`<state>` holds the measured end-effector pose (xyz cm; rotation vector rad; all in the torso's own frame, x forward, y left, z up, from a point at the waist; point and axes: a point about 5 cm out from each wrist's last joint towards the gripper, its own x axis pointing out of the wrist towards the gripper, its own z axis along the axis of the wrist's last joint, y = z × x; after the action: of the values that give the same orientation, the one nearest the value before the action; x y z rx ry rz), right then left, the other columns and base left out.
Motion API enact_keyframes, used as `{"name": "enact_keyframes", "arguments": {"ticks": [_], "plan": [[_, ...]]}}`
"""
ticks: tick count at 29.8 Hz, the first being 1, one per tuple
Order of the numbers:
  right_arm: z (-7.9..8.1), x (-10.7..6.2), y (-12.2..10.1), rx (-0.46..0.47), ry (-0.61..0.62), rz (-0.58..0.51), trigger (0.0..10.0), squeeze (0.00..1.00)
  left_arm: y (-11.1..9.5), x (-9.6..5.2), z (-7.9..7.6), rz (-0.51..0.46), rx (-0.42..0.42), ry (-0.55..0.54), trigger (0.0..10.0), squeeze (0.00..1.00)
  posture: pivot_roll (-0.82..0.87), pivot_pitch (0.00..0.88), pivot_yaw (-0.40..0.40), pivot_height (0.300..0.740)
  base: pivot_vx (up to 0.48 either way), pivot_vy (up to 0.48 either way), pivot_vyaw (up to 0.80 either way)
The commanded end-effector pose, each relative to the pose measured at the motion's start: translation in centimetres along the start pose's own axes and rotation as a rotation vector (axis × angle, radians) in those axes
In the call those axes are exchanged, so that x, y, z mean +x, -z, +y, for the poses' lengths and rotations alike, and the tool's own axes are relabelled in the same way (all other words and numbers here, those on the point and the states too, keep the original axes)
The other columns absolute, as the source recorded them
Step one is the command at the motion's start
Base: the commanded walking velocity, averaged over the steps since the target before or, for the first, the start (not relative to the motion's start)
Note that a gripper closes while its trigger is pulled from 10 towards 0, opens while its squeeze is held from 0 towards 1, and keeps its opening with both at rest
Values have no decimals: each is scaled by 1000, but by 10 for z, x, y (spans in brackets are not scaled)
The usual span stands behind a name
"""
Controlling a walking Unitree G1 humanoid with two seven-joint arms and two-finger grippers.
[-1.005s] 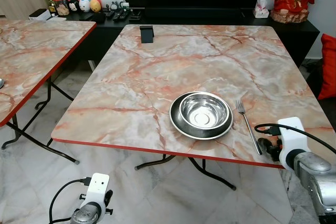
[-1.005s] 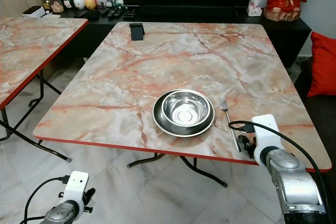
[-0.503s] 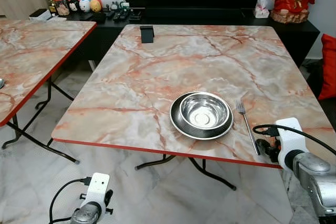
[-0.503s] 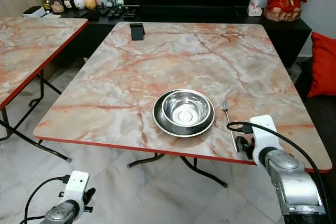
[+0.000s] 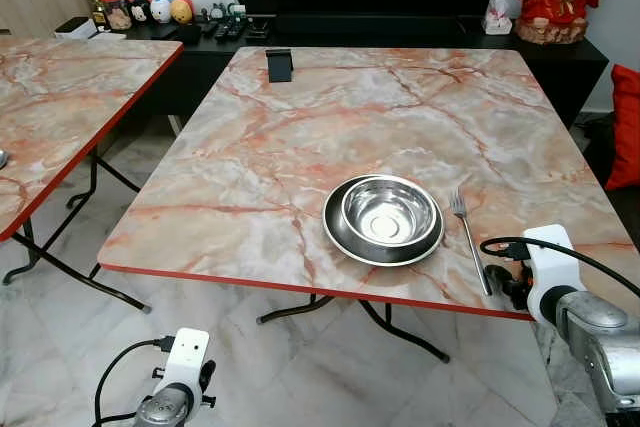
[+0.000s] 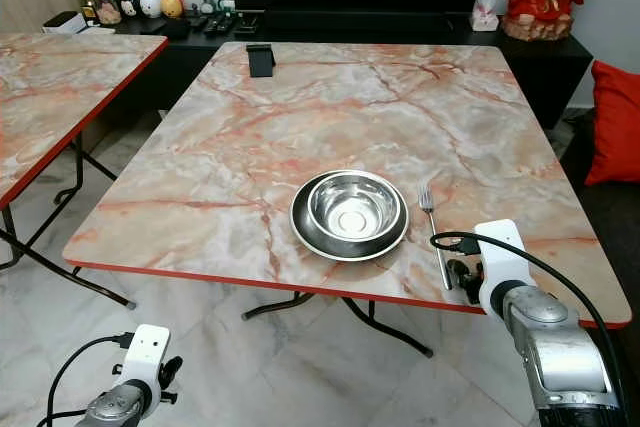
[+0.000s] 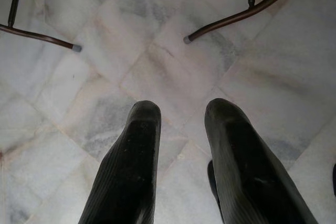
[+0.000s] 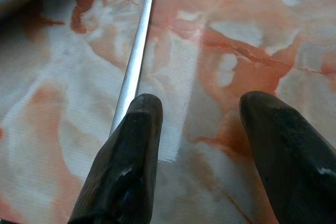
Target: Setting the table
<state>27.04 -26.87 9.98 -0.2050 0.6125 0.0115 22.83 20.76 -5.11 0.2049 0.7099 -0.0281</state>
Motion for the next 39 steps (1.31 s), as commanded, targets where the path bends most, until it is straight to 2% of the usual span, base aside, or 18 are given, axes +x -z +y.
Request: {"name": "enact_keyframes", "arguments": {"ticks": [1, 13, 39], "plan": [[3, -1, -1, 2, -9, -7, 10000, 0, 0, 0, 0, 9, 21, 3, 10000, 0, -37, 0, 42, 740, 0, 0, 0], [5, 0, -4, 2, -13, -16, 10000, 0, -3, 1, 1, -11, 24, 3, 10000, 0, -36, 0, 43, 740, 0, 0, 0], [6, 2, -6, 3, -16, -32, 10000, 0, 4, -1, 2, 29, 20, 1, 10000, 0, -37, 0, 42, 740, 0, 0, 0]]}}
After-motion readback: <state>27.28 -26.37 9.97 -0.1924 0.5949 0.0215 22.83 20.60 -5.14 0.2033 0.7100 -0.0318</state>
